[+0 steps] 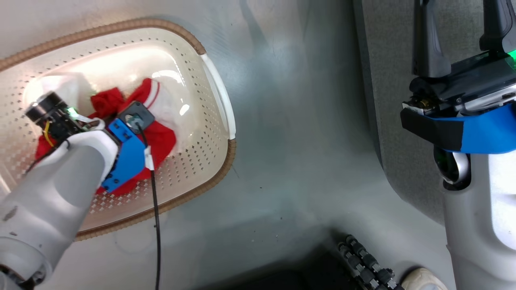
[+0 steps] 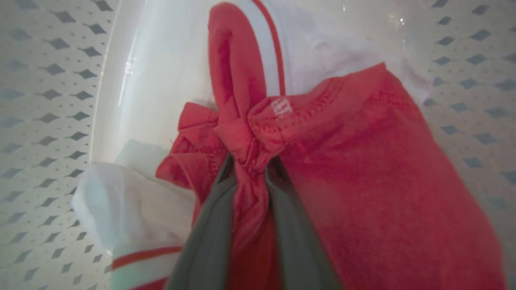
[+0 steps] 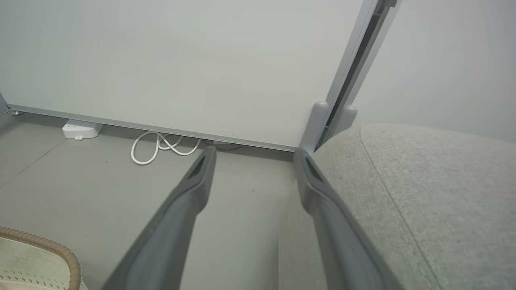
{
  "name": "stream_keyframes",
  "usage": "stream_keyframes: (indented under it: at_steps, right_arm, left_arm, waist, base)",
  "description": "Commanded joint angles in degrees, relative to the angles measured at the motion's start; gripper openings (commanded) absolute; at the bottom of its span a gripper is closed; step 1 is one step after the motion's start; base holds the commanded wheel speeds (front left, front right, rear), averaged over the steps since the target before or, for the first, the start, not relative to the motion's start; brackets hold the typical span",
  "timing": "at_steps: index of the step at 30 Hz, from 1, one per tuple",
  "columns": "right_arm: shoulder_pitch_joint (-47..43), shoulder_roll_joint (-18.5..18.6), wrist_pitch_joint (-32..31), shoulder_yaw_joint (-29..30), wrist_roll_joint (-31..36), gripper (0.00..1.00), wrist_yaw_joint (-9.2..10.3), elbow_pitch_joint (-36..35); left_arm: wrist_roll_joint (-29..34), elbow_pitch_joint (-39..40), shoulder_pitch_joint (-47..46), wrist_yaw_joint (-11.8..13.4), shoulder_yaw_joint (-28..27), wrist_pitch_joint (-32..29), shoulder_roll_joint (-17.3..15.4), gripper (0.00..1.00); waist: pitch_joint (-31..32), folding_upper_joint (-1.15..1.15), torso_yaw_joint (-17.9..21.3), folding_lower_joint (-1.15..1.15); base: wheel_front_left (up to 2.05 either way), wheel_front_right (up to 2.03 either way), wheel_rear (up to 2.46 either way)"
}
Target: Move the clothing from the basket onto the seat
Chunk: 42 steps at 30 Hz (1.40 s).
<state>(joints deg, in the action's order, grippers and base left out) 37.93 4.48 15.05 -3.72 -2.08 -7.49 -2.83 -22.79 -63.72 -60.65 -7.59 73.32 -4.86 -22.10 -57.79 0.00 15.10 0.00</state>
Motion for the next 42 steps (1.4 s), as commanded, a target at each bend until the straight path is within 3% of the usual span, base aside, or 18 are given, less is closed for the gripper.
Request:
stream_keyframes:
  at_steps: [1, 11, 28, 34, 42]
  right_arm:
    - [-0.6, 0.2, 0.2, 0.2, 0.0, 1.0, -0.01, 0.2]
    - [-3.3, 1.6, 0.2, 1.8, -0.2, 1.0, -0.01, 1.9]
    - [-13.0, 4.6, 0.2, 3.4, -1.2, 1.0, -0.01, 5.7]
    - [-17.1, 5.3, 0.2, 4.0, -1.7, 1.0, -0.01, 6.7]
    - [-21.6, 5.2, 0.2, 4.8, -2.2, 1.0, -0.01, 7.6]
  left_arm:
    - [-0.5, 0.3, 0.6, 0.2, 0.2, 0.5, 0.4, 0.0]
    - [-3.1, 1.7, 3.4, 0.2, 0.2, 4.8, 5.1, 0.0]
    - [-12.1, 3.7, 9.1, 0.2, 0.0, 18.3, 11.3, 0.0]
    - [-15.2, 5.6, 10.6, 0.2, -2.4, 20.0, 12.5, 0.0]
    - [-13.3, 13.9, 12.1, 1.9, -9.0, 20.1, 11.9, 0.0]
  waist:
    - [1.3, 0.0, -0.8, 0.0]
    - [9.6, 0.0, -4.6, 0.0]
    - [27.8, 0.0, -10.9, 0.0]
    - [33.8, 0.0, -12.1, 0.0]
    - [39.9, 0.0, -13.2, 0.0]
  base:
    - [0.0, 0.0, 0.0]
    - [0.0, 0.0, 0.0]
    - [0.0, 0.0, 0.0]
    - [0.0, 0.0, 0.0]
    - [0.0, 0.0, 0.0]
